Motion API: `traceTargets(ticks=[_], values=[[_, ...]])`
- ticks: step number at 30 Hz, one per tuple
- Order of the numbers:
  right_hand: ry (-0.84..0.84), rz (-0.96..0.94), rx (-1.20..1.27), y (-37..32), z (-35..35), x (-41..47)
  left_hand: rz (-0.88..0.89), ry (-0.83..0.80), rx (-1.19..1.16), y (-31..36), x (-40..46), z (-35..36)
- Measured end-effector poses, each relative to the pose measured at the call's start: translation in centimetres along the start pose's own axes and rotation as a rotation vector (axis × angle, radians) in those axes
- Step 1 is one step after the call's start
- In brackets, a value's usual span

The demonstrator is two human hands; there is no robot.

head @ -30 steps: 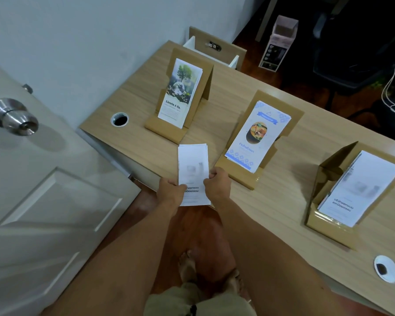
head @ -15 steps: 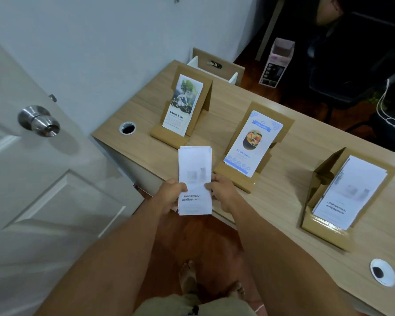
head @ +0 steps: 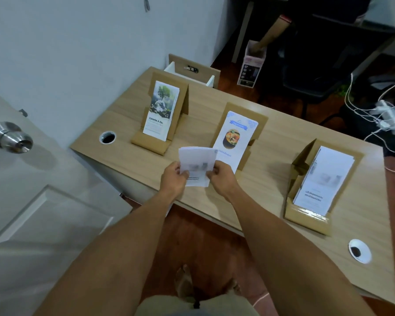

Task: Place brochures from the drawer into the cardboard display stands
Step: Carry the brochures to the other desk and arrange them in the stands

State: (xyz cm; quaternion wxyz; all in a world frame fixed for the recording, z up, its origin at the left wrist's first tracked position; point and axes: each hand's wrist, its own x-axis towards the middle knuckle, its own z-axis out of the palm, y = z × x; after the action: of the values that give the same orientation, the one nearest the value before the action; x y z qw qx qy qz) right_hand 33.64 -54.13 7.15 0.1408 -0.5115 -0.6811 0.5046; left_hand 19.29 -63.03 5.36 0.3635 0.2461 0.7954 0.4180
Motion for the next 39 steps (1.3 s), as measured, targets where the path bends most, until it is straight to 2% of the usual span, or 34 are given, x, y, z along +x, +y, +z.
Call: traceTargets(ticks=[8,12,18,23,30,39], values=[[-0.017,0.055,-0.056,1.2,0.9,0.0,-0.009,-0.018,0.001,-0.7,-0.2,1.1],[0.015,0.018,-0.07,1.0,0.8,-0.3,-0.007,0.016,0.006,-0.7,-0.9,1.4],[-0.033,0.023,-0.072,1.6,0.8,-1.5,-0.043,0.017,0.046,-1.5,-2.3,1.9],[-0.03,0.009,-0.081,1.1,-0.9,-2.5,0.002,-0.011,0.088,0.2,-3.1,1.6],[0.119,0.051,-0.014,1.3,-4.7,-4.3,0.14,-0.164,0.167,4.5,-3.2,3.5],[0.368,0.147,0.055,4.6,-13.5,-8.8,0.291,-0.439,0.247,11.0,-5.5,11.5]])
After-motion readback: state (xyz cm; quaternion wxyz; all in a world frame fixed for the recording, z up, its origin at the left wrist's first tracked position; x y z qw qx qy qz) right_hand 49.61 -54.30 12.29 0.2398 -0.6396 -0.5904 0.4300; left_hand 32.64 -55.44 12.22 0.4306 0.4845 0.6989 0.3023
